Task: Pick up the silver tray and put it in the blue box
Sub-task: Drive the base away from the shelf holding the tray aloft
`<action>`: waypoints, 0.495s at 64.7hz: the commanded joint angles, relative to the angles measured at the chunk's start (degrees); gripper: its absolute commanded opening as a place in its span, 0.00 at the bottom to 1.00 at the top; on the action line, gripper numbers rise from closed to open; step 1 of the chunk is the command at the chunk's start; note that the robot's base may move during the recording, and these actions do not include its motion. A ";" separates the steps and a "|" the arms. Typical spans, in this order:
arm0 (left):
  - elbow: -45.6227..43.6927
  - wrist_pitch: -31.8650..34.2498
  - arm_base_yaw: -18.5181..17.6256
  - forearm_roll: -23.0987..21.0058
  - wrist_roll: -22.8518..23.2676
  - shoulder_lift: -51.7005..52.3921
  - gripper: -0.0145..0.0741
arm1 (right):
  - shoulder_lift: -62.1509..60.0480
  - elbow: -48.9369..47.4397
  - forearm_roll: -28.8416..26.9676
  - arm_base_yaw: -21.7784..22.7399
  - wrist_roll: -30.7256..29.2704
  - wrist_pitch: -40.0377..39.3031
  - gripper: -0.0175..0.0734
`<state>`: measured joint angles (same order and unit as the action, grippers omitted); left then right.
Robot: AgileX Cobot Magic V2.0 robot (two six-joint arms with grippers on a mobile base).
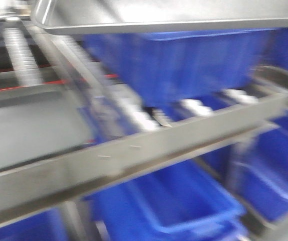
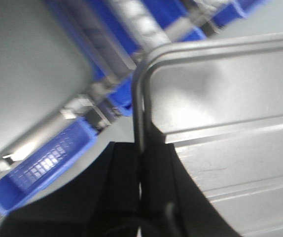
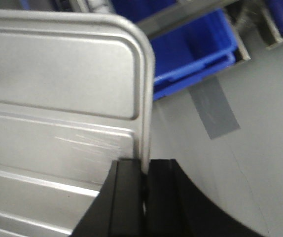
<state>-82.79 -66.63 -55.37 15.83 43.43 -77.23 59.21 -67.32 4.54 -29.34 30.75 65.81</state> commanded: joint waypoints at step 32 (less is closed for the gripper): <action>-1.63 -2.37 -0.06 4.25 -0.97 2.02 0.05 | -1.19 -1.99 4.92 0.49 -0.33 -0.89 0.26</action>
<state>-82.79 -66.63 -55.37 15.83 43.43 -77.23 59.21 -67.32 4.54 -29.34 30.75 65.81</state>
